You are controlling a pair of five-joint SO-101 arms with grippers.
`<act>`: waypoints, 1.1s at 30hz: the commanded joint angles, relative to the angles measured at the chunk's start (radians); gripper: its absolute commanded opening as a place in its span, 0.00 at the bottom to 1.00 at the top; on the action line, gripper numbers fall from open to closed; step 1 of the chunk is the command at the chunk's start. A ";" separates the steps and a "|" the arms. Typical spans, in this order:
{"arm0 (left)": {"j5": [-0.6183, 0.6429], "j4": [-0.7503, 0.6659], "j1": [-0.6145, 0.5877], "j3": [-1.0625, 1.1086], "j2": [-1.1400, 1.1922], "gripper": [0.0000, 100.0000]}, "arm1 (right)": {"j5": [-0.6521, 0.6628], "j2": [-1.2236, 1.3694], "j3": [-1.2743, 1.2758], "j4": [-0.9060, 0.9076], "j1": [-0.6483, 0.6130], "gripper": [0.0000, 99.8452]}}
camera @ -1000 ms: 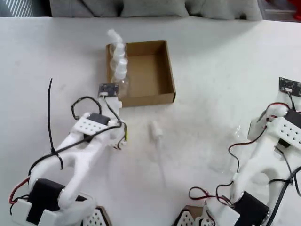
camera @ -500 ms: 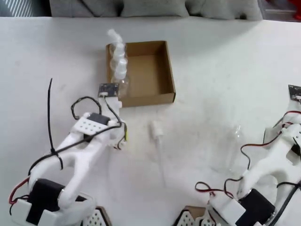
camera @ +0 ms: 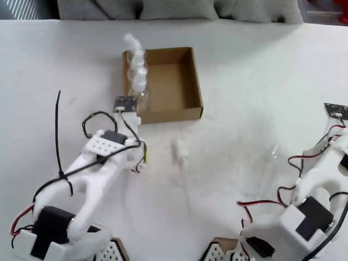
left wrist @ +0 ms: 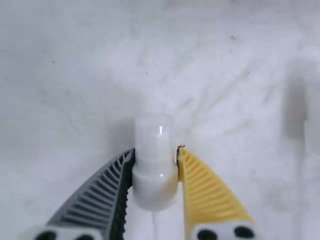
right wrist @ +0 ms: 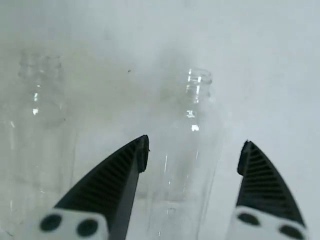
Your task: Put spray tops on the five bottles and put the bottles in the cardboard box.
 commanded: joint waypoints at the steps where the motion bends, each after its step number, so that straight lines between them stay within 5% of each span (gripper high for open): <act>1: -0.009 0.017 0.008 -0.005 -0.048 0.02 | -0.006 0.027 -0.075 -0.007 0.001 0.29; 33: -0.009 0.014 0.007 -0.005 -0.048 0.02 | -0.011 0.193 -0.095 -0.079 -0.033 0.24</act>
